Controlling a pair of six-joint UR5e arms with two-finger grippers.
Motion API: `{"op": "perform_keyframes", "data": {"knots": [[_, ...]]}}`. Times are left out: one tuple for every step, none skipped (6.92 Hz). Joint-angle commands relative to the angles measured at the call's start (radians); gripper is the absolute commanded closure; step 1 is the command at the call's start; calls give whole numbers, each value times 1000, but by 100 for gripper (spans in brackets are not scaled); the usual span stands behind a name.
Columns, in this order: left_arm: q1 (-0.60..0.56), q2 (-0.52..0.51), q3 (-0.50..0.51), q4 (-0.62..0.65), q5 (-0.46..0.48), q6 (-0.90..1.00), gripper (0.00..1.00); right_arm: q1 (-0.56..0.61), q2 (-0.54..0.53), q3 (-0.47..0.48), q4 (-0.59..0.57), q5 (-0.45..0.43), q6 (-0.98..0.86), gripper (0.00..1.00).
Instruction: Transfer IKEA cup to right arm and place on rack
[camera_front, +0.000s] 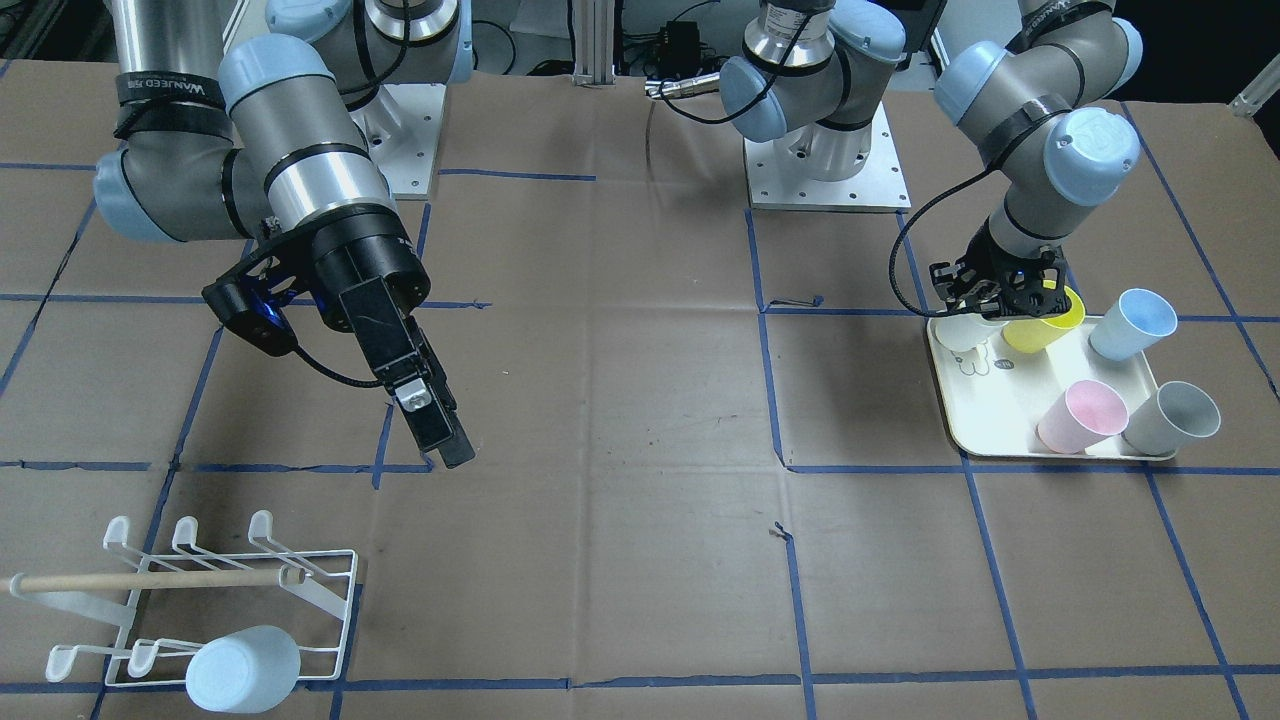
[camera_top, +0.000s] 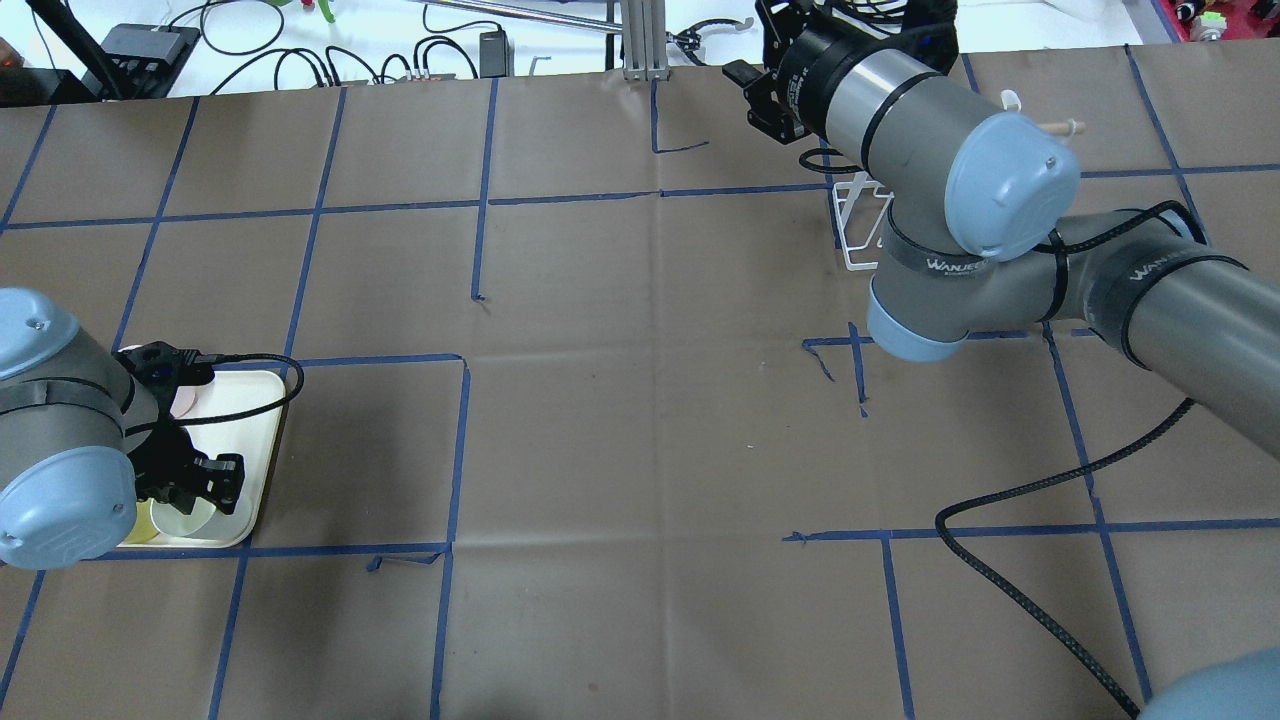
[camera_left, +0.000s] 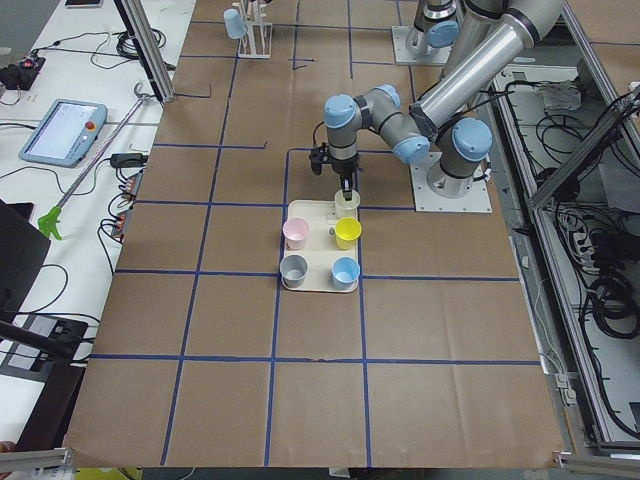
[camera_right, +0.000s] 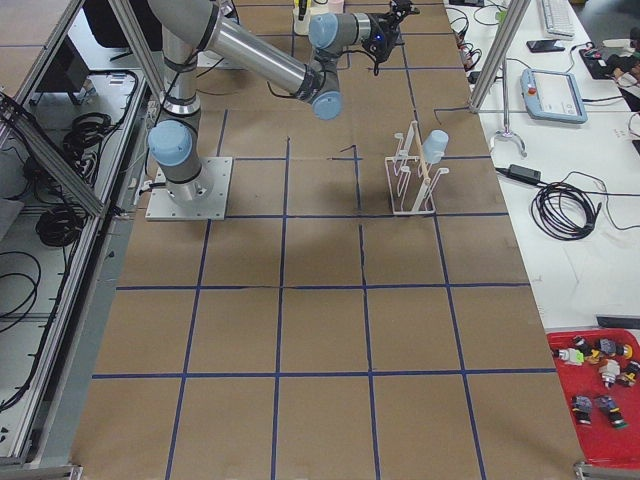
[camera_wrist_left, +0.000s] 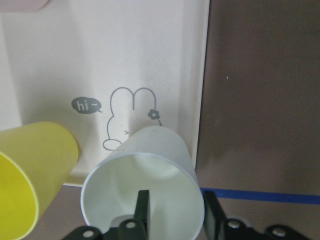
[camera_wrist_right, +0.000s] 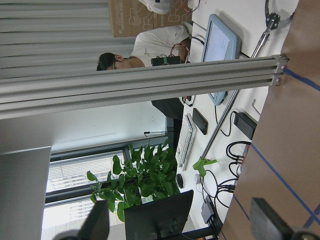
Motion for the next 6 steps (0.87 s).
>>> {"op": "perform_keyframes", "data": {"knots": [[-1, 2, 10, -1, -32, -1, 100, -4, 10, 2, 5, 0, 0, 0], [-4, 8, 48, -2, -78, -4, 100, -6, 25, 2, 6, 0, 0, 0], [-9, 19, 112, -21, -110, -5, 100, -6, 42, 2, 8, 0, 0, 0], [-12, 22, 207, -113, -112, -2, 100, -7, 49, 2, 8, -2, 0, 0], [-15, 9, 334, -246, -112, -2, 100, -12, 55, -2, 8, 0, 0, 0], [-20, -8, 452, -360, -117, -1, 100, -24, 63, 4, -2, 0, 0, 0]]}}
